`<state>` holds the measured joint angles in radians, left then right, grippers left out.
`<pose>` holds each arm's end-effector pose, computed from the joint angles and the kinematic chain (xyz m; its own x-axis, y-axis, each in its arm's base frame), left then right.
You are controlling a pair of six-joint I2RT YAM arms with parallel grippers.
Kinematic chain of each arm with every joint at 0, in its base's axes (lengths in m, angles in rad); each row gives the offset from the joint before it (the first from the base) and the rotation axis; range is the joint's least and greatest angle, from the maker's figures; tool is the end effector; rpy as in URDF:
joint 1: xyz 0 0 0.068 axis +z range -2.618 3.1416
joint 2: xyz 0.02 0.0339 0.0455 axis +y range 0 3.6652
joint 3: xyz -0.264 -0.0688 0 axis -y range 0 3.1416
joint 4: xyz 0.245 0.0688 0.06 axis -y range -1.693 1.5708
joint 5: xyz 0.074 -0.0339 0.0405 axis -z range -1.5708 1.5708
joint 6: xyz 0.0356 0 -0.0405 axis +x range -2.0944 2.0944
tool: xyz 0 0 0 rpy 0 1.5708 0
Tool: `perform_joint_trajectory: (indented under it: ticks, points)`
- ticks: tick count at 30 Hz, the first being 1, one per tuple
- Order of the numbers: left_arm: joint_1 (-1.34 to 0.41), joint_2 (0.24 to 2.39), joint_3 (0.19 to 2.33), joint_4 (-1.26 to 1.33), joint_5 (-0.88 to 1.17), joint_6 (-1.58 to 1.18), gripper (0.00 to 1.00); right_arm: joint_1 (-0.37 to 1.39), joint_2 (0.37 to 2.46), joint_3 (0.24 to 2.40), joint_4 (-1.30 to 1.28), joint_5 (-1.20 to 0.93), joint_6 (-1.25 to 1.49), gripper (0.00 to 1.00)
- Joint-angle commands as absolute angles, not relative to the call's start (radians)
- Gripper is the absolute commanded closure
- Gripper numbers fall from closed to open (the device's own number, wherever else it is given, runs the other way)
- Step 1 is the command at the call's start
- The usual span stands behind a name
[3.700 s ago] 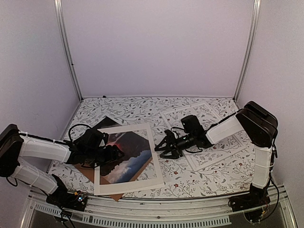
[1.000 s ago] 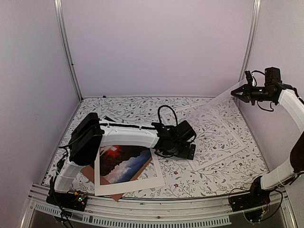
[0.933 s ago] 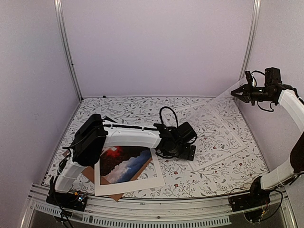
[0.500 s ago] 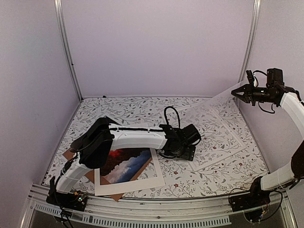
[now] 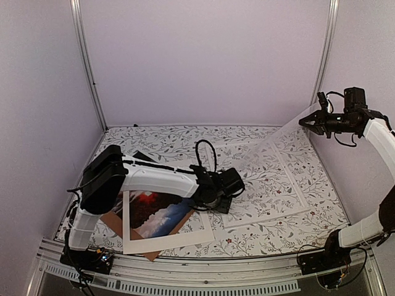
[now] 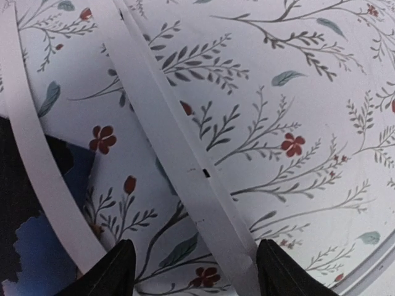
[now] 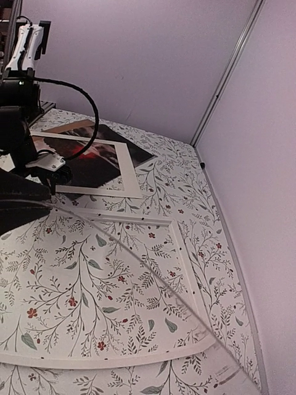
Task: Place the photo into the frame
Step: Move the frame body to the center of the board.
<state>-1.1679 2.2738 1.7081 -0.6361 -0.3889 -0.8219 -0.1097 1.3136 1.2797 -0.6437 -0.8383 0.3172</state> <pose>0.1960 -0.4255 0.1345 -0.8332 0.2263 -0.5046 0.2752 0.9611 -0.0234 0.2772 -0.0039 0.3592 -0.7488 0.2923 -0.5948 -0.2831 0.6704 0.6859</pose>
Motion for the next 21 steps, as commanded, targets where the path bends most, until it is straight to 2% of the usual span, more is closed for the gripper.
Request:
perform_joint_trajectory:
  ticks: [1,9,17,21]
  points:
    - [-1.149,2.182,1.511,-0.663,-0.372,-0.790,0.32,-0.057,1.289,1.343,-0.705,-0.791,0.269,1.00]
    - [-1.131,2.015,1.321,-0.571,-0.324,-0.720,0.30,0.032,1.297,1.413,-0.796,-0.764,0.221,1.00]
    - [-1.124,1.917,1.290,-0.446,-0.256,-0.678,0.05,0.119,1.325,1.512,-0.855,-0.708,0.206,1.00]
    - [-1.116,1.818,1.235,-0.409,-0.265,-0.684,0.00,0.205,1.368,1.607,-0.897,-0.662,0.204,1.00]
